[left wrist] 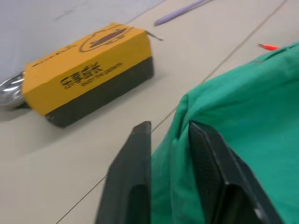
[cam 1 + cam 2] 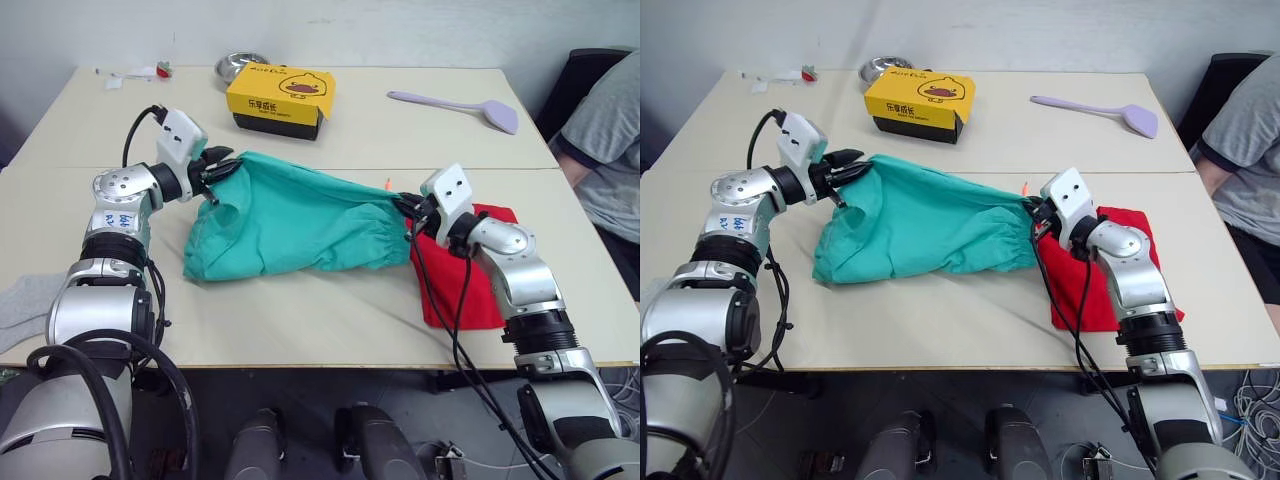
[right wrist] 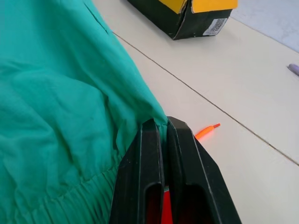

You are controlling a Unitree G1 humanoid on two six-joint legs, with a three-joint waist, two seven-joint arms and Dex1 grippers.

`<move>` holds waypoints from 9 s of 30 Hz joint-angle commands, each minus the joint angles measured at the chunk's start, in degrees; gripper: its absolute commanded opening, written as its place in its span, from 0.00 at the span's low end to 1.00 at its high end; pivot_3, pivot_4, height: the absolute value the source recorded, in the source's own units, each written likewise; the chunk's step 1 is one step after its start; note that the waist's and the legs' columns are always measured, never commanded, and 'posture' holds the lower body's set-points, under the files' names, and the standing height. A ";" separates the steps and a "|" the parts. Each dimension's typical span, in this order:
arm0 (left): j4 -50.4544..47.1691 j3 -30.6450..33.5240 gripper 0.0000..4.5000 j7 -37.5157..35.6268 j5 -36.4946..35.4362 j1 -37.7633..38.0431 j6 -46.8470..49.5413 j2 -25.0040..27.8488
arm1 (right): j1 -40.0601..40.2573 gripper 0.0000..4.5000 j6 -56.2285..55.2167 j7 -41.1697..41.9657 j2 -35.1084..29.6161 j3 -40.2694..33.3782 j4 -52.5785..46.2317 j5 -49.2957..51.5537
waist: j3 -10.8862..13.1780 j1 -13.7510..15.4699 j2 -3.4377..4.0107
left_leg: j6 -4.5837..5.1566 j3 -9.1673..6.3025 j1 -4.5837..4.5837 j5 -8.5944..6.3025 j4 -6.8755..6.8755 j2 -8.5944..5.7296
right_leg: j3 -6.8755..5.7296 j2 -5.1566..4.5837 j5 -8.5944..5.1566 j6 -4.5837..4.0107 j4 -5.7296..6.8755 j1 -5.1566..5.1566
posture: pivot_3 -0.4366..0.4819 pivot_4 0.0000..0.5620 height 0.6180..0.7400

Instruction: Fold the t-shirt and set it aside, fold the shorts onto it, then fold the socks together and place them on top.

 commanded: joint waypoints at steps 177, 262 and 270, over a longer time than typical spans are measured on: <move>-79.09 11.14 0.00 -12.86 -28.96 62.01 28.80 4.91 | 39.24 0.21 4.36 5.98 -7.56 -12.40 -41.05 13.92 | 0.21 2.03 0.57 | 0.32 -2.20 -0.07 1.30 -2.01 -0.68 | -2.46 -0.75 0.92 -0.16 -2.23 1.24 | 0.48 0.27 1.00; -44.93 -5.50 0.00 -23.71 -10.78 39.93 7.23 -7.66 | 40.62 0.11 21.56 -55.72 3.05 -4.98 -44.36 68.68 | 0.02 1.53 0.18 | 1.08 -0.71 -0.10 1.06 -1.90 -0.58 | -0.86 -0.60 1.52 0.57 -2.62 0.77 | 0.48 0.27 1.00; -55.53 -2.12 0.00 -14.92 -12.77 42.94 19.00 -6.28 | 37.28 0.01 14.58 -44.67 -2.10 0.61 -49.37 36.12 | 0.02 1.50 0.19 | 1.05 -0.56 -0.46 1.10 -1.92 -0.60 | -0.78 -0.59 1.51 0.61 -2.35 0.22 | 0.48 0.27 1.00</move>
